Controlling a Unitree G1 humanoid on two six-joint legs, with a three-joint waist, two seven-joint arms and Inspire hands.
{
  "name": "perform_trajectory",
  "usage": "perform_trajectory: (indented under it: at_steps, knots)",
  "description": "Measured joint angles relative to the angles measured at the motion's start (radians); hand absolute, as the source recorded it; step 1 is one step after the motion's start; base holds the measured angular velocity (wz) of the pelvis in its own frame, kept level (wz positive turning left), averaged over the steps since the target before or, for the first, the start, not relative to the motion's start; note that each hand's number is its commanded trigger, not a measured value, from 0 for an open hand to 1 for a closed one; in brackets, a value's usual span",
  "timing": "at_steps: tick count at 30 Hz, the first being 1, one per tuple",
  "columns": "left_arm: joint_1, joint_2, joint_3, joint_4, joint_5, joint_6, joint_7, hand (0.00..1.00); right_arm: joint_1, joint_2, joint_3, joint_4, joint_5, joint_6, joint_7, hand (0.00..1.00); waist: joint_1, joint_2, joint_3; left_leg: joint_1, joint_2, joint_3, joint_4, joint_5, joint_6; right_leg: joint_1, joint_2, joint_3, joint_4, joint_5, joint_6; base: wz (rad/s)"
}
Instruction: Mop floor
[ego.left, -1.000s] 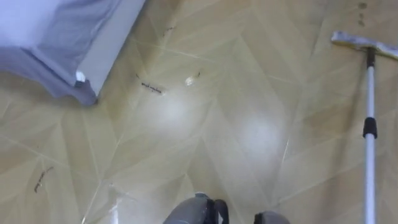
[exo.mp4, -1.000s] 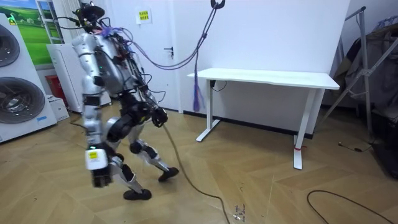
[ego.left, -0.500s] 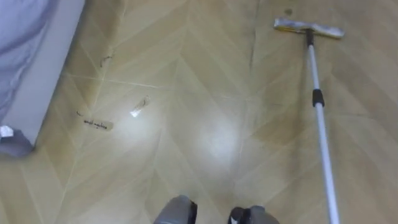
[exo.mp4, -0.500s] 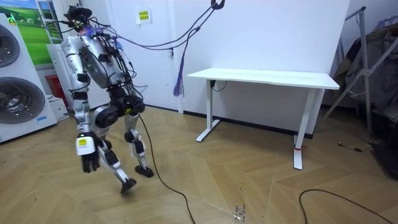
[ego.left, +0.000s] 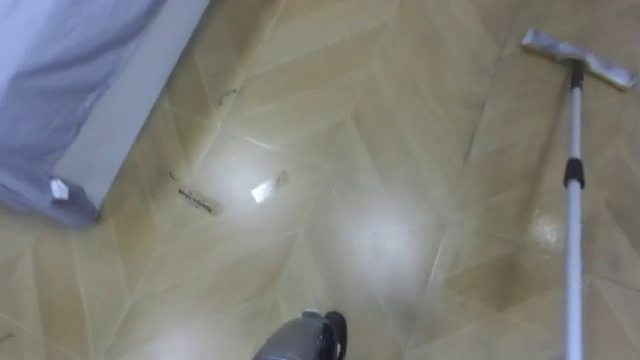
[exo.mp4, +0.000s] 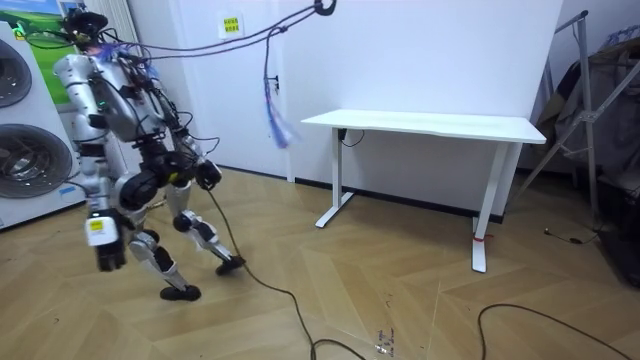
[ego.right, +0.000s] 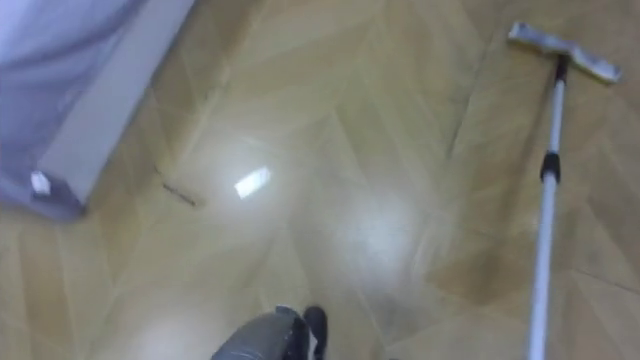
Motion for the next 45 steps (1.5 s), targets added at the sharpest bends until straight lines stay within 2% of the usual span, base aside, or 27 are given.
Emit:
perform_trajectory:
  at_steps: [1, 4, 6, 9, 10, 12, 14, 16, 17, 18, 19, 20, 22, 24, 25, 26, 28, 29, 31, 33, 35, 36, 38, 40, 41, 42, 45]
  knots:
    - [-0.003, 0.0, 0.0, 0.0, 0.005, -0.002, 0.003, 0.0, 0.017, 0.007, 0.0, 0.0, -0.004, -0.002, -0.008, 1.0, -0.011, 0.004, 0.0007, 0.01, -0.005, -0.01, 0.0, -0.006, 0.001, -0.012, 0.002, 0.007, 0.02, 0.013, 0.001, -0.11]
    - [-0.007, -0.01, -0.005, 0.002, 0.005, -0.006, 0.017, 0.0, 0.04, 0.071, 0.0, -0.012, -0.005, -0.009, -0.055, 1.0, -0.043, 0.037, 0.0158, 0.045, -0.011, -0.071, 0.003, -0.037, -0.007, -0.115, 0.02, 0.0, 0.046, -0.009, -0.003, -0.47]
    - [-0.007, -0.032, -0.001, 0.018, 0.012, -0.006, 0.024, 0.0, 0.031, 0.099, -0.011, -0.029, -0.012, -0.009, -0.074, 1.0, -0.049, 0.052, 0.0188, 0.074, -0.019, -0.114, -0.022, -0.041, -0.016, -0.159, 0.017, -0.01, -0.116, -0.043, -0.009, -0.52]
    - [0.014, -0.038, 0.002, 0.018, 0.014, 0.006, 0.036, 0.0, 0.009, 0.106, -0.02, -0.036, -0.03, 0.007, -0.076, 1.0, -0.032, 0.032, 0.0216, 0.114, -0.031, -0.137, -0.037, -0.065, -0.038, -0.129, 0.017, -0.017, -0.422, -0.026, -0.029, -0.37]
    - [0.015, -0.036, 0.005, 0.017, 0.014, 0.009, 0.038, 0.0, 0.002, 0.103, -0.028, -0.039, -0.048, 0.016, -0.076, 1.0, -0.03, 0.031, 0.0241, 0.118, -0.03, -0.143, -0.027, -0.074, -0.044, -0.125, 0.017, -0.027, -0.428, 0.001, -0.035, -0.07]
    - [0.018, -0.031, 0.016, 0.019, 0.012, 0.026, 0.042, 0.0, -0.042, 0.089, -0.052, -0.043, -0.078, 0.051, -0.075, 1.0, -0.018, 0.03, 0.0232, 0.123, -0.016, -0.166, 0.006, -0.092, -0.07, -0.102, 0.016, -0.068, -0.418, -0.018, -0.064, 0.05]
    - [0.02, -0.003, 0.017, 0.02, -0.015, 0.035, 0.043, 0.0, -0.161, 0.045, -0.051, -0.025, -0.09, 0.091, -0.052, 1.0, 0.012, -0.006, 0.0265, 0.087, 0.007, -0.157, 0.142, -0.096, -0.101, -0.094, 0.015, -0.095, -0.355, -0.08, -0.097, 0.05]
    - [0.02, 0.023, 0.015, 0.02, -0.067, 0.034, 0.045, 0.0, -0.274, -0.012, -0.04, -0.025, -0.091, 0.089, -0.027, 1.0, 0.035, -0.035, 0.0308, 0.018, 0.04, -0.126, 0.304, -0.055, -0.159, -0.101, 0.027, -0.103, -0.302, -0.125, -0.105, 0.03]
    - [0.023, 0.047, 0.011, 0.017, -0.102, 0.035, 0.047, 0.0, -0.352, -0.045, -0.012, -0.03, -0.089, 0.07, -0.019, 1.0, 0.058, -0.054, 0.0328, -0.03, 0.058, -0.118, 0.401, -0.001, -0.182, -0.104, 0.042, -0.097, -0.275, -0.142, -0.118, -0.08]
    - [0.034, 0.068, 0.004, 0.014, -0.118, 0.033, 0.051, 0.0, -0.413, -0.063, 0.003, -0.043, -0.083, 0.05, -0.019, 1.0, 0.078, -0.075, 0.0366, -0.074, 0.083, -0.107, 0.481, 0.06, -0.187, -0.102, 0.059, -0.096, -0.261, -0.155, -0.131, -0.07]
    - [0.04, 0.076, -0.001, 0.013, -0.122, 0.033, 0.054, 0.0, -0.435, -0.068, 0.012, -0.055, -0.076, 0.042, -0.018, 1.0, 0.086, -0.084, 0.0392, -0.091, 0.091, -0.105, 0.506, 0.082, -0.189, -0.097, 0.066, -0.096, -0.26, -0.161, -0.135, 0.0]
    - [0.051, 0.082, -0.002, 0.013, -0.12, 0.035, 0.055, 0.0, -0.479, -0.084, 0.013, -0.065, -0.046, 0.056, -0.002, 1.0, 0.093, -0.102, 0.042, -0.119, 0.101, -0.109, 0.503, 0.079, -0.187, -0.085, 0.075, -0.098, -0.262, -0.165, -0.136, 0.13]
    - [0.058, 0.081, -0.002, 0.019, -0.106, 0.054, 0.043, 0.0, -0.48, -0.09, 0.01, -0.057, -0.015, 0.064, 0.003, 1.0, 0.113, -0.114, 0.0453, -0.14, 0.102, -0.106, 0.387, 0.053, -0.158, -0.049, 0.078, -0.099, -0.285, -0.176, -0.136, 0.24]
    - [0.062, 0.078, -0.002, 0.017, -0.093, 0.064, 0.03, 0.0, -0.447, -0.073, 0.009, -0.067, -0.011, 0.049, 0.004, 1.0, 0.114, -0.11, 0.0441, -0.141, 0.104, -0.092, 0.171, 0.056, -0.159, -0.008, 0.077, -0.109, -0.33, -0.185, -0.125, 0.22]
    - [0.06, 0.076, -0.001, 0.02, -0.087, 0.064, 0.022, 0.0, -0.421, -0.064, 0.01, -0.067, -0.011, 0.041, 0.015, 1.0, 0.114, -0.098, 0.0412, -0.144, 0.103, -0.084, 0.044, 0.083, -0.141, 0.02, 0.073, -0.12, -0.357, -0.192, -0.117, 0.19]
    - [0.056, 0.074, -0.001, 0.023, -0.082, 0.063, 0.015, 0.0, -0.381, -0.06, 0.011, -0.063, -0.011, 0.037, 0.031, 1.0, 0.108, -0.094, 0.0364, -0.144, 0.092, -0.07, 0.015, 0.11, -0.119, 0.042, 0.048, -0.128, -0.363, -0.213, -0.101, 0.33]
    - [0.028, 0.059, 0.0, 0.02, -0.069, 0.055, 0.011, 0.0, -0.288, -0.059, 0.01, -0.058, -0.005, 0.029, 0.045, 1.0, 0.079, -0.066, 0.0237, -0.117, 0.088, -0.011, 0.015, 0.089, -0.076, 0.079, 0.012, -0.132, -0.354, -0.245, -0.065, 0.85]
    - [0.006, 0.042, -0.002, 0.017, -0.06, 0.044, 0.009, 0.0, -0.233, -0.052, 0.01, -0.039, -0.001, 0.023, 0.042, 1.0, 0.069, -0.057, 0.0229, -0.09, 0.071, 0.016, 0.01, 0.075, -0.051, 0.076, -0.006, -0.091, -0.309, -0.243, -0.055, 0.77]
    - [-0.011, 0.025, 0.002, 0.016, -0.05, 0.033, 0.008, 0.0, -0.165, -0.028, 0.011, -0.014, -0.005, 0.022, 0.032, 1.0, 0.062, -0.048, 0.0182, -0.049, 0.051, 0.046, 0.011, 0.042, -0.029, 0.054, -0.019, -0.037, -0.211, -0.206, -0.016, 0.17]
    - [-0.014, 0.012, 0.0, 0.014, -0.051, 0.028, 0.01, 0.0, -0.091, 0.009, 0.011, -0.013, -0.02, 0.015, -0.005, 1.0, 0.01, -0.022, 0.0077, -0.017, 0.022, 0.035, 0.015, 0.022, -0.015, 0.053, -0.022, -0.013, -0.147, -0.147, 0.0, 0.21]
    - [-0.02, 0.01, -0.003, 0.015, -0.041, 0.026, 0.013, 0.0, -0.05, 0.048, 0.012, -0.013, -0.021, 0.002, -0.033, 1.0, -0.014, -0.01, 0.0084, 0.003, -0.001, -0.014, 0.017, 0.022, -0.014, 0.039, -0.018, 0.003, -0.107, -0.097, -0.004, 0.11]
    - [-0.021, 0.008, -0.003, 0.015, -0.032, 0.023, 0.015, 0.0, -0.042, 0.059, 0.012, -0.013, -0.021, -0.002, -0.04, 1.0, -0.019, -0.008, 0.0106, 0.008, -0.01, -0.043, 0.013, 0.022, -0.014, 0.03, -0.016, 0.004, -0.107, -0.096, -0.007, -0.29]
    - [-0.022, -0.018, -0.003, 0.017, -0.01, 0.02, 0.02, 0.0, -0.04, 0.073, 0.023, -0.014, -0.018, -0.017, -0.067, 1.0, -0.028, 0.021, 0.0293, 0.029, -0.033, -0.136, 0.007, 0.022, -0.014, -0.039, -0.005, -0.004, -0.137, -0.123, -0.006, -0.56]
    - [-0.021, -0.035, -0.001, 0.022, 0.012, 0.016, 0.024, 0.0, -0.036, 0.078, 0.022, -0.017, -0.032, -0.022, -0.083, 1.0, -0.027, 0.035, 0.0286, 0.049, -0.047, -0.195, -0.009, 0.011, -0.034, -0.083, 0.001, -0.002, -0.259, -0.13, -0.007, -0.49]
    - [-0.02, -0.033, 0.0, 0.026, 0.026, 0.017, 0.026, 0.0, -0.037, 0.091, 0.02, -0.024, -0.051, -0.022, -0.097, 1.0, -0.025, 0.03, 0.028, 0.057, -0.051, -0.203, -0.012, -0.005, -0.061, -0.086, -0.004, 0.002, -0.386, -0.113, -0.005, -0.25]
    - [-0.02, -0.029, 0.002, 0.028, 0.025, 0.019, 0.032, 0.0, -0.039, 0.101, 0.018, -0.027, -0.058, -0.022, -0.102, 1.0, -0.03, 0.021, 0.0337, 0.059, -0.054, -0.207, -0.001, -0.025, -0.083, -0.09, -0.01, -0.018, -0.393, -0.075, -0.031, -0.14]
    - [-0.019, -0.026, 0.001, 0.026, 0.017, 0.031, 0.031, 0.0, -0.071, 0.106, -0.001, -0.038, -0.045, 0.013, -0.099, 1.0, -0.015, 0.017, 0.0315, 0.055, -0.02, -0.186, 0.054, -0.04, -0.11, -0.069, 0.002, -0.062, -0.378, -0.092, -0.065, 0.05]
